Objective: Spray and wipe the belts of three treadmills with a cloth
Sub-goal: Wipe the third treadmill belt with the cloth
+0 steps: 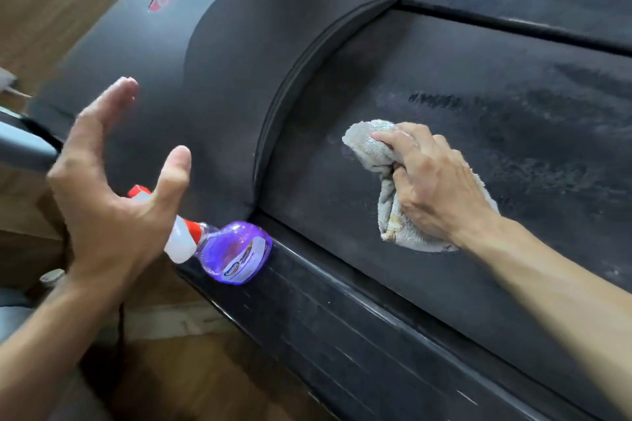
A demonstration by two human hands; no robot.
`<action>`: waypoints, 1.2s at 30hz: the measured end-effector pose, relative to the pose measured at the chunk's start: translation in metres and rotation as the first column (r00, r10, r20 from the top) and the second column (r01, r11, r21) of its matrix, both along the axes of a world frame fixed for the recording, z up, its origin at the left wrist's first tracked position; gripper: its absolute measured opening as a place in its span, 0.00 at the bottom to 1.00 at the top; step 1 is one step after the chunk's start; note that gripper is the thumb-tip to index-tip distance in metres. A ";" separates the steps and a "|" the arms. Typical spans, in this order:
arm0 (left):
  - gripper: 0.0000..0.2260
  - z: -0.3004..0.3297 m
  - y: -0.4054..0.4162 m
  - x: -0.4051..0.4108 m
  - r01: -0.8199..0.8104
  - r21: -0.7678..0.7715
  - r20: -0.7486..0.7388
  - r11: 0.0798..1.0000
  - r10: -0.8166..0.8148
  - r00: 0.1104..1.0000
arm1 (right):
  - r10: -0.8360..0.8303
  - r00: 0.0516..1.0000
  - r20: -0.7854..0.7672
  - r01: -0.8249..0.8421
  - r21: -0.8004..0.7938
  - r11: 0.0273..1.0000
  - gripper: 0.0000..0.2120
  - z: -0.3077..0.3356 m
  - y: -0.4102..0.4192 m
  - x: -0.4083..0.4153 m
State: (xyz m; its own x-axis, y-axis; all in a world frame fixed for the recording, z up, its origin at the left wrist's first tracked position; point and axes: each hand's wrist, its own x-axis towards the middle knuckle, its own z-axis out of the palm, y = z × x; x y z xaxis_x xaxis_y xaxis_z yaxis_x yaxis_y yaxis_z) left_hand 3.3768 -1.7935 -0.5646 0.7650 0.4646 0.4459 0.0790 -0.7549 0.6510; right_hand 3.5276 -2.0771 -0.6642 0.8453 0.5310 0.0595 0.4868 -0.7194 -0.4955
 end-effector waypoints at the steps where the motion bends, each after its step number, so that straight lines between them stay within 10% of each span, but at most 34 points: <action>1: 0.28 0.009 -0.002 0.012 0.038 0.019 0.008 0.999 -0.038 0.999 | -0.005 1.000 0.030 0.005 0.001 1.000 0.26 0.000 0.002 0.006; 12: 0.25 -0.071 -0.100 0.117 0.313 0.071 -0.137 0.947 -0.301 0.944 | -0.082 0.997 0.014 0.083 -0.214 0.973 0.28 -0.072 -0.031 0.038; 19: 0.30 -0.200 -0.096 0.066 0.404 0.081 -0.453 0.911 -0.327 0.829 | -0.050 0.998 0.050 0.062 -0.279 0.958 0.33 -0.132 -0.042 0.029; 36: 0.37 -0.232 -0.066 -0.010 0.458 0.183 -0.525 0.870 -0.307 0.794 | -0.052 0.992 0.119 0.087 -0.311 0.946 0.40 -0.135 -0.038 0.028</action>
State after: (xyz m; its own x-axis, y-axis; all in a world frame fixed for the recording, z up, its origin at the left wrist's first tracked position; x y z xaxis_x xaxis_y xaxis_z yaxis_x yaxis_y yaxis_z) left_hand 3.3667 -1.8599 -0.7966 0.9985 -0.0029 0.0544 -0.0224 -0.9321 0.3616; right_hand 3.5561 -2.1155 -0.7990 0.8787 0.4774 -0.0086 0.4677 -0.8643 -0.1851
